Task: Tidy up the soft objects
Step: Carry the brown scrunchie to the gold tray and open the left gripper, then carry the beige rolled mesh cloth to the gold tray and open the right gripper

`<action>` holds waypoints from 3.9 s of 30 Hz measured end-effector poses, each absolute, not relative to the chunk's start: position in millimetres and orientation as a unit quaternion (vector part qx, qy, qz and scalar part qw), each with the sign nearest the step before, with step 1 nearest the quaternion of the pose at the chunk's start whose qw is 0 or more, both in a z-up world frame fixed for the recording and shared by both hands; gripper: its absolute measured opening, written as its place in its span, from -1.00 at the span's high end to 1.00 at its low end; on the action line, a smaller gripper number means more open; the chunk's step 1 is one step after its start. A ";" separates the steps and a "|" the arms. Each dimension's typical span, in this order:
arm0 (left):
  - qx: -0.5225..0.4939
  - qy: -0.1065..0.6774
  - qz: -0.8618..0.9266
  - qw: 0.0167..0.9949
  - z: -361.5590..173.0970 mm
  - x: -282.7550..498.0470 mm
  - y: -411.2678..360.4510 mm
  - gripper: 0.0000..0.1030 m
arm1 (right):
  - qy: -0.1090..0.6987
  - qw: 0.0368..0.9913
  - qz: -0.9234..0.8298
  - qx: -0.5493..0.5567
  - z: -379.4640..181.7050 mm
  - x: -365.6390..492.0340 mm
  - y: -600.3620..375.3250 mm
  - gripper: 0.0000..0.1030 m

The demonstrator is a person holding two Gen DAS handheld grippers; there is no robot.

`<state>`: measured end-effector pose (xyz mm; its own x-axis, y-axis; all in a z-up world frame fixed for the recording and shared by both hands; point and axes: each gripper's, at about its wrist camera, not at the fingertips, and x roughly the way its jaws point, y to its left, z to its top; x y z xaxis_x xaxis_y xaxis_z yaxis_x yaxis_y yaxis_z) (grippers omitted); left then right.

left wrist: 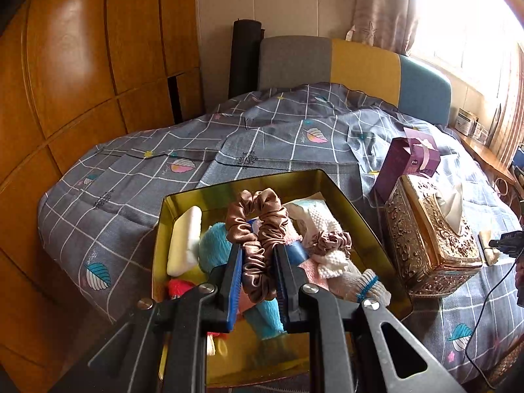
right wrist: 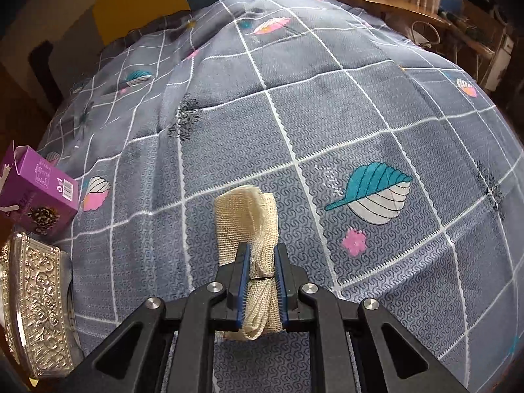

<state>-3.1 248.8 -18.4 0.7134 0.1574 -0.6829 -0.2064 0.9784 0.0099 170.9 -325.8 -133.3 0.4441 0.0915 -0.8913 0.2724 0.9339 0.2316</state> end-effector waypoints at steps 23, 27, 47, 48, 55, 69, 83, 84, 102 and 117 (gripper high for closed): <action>-0.096 0.420 0.077 0.899 -55.9 1.8 248.7 0.66 | 0.538 0.836 -0.002 0.114 -134.6 175.6 -297.8 0.50; -0.138 0.429 0.080 0.889 -60.9 1.2 265.2 0.66 | 0.543 0.834 -0.001 0.103 -136.8 176.9 -293.4 0.49; -0.124 0.457 0.099 0.875 -82.8 50.2 264.8 0.47 | 0.543 0.836 0.000 0.084 -141.6 178.5 -282.8 0.53; -0.109 0.464 0.106 0.872 -88.6 49.1 261.0 0.44 | 0.543 0.836 0.000 0.082 -141.9 179.0 -282.3 0.53; -0.059 0.470 0.133 0.870 -100.8 34.7 254.9 0.25 | 0.541 0.837 -0.003 0.082 -142.5 180.6 -282.0 0.53; -0.028 0.424 0.117 0.898 -71.4 11.6 236.7 0.21 | 0.534 0.841 -0.022 0.089 -140.2 178.7 -287.6 0.56; -0.031 0.410 0.095 0.906 -63.9 6.2 230.7 -0.19 | 0.523 0.841 -0.073 0.119 -138.5 178.8 -310.8 0.57; -0.033 0.408 0.090 0.908 -63.3 5.4 230.4 -0.19 | 0.523 0.841 -0.074 0.120 -138.4 179.4 -311.3 0.57; -0.029 0.385 0.064 0.920 -53.6 -3.4 231.6 -0.19 | 0.442 0.893 -0.019 0.086 -17.1 237.8 -244.5 0.59; -0.080 0.359 0.120 0.922 -42.9 -26.5 288.8 -0.19 | 0.385 0.820 0.413 -0.096 33.9 122.0 48.2 0.58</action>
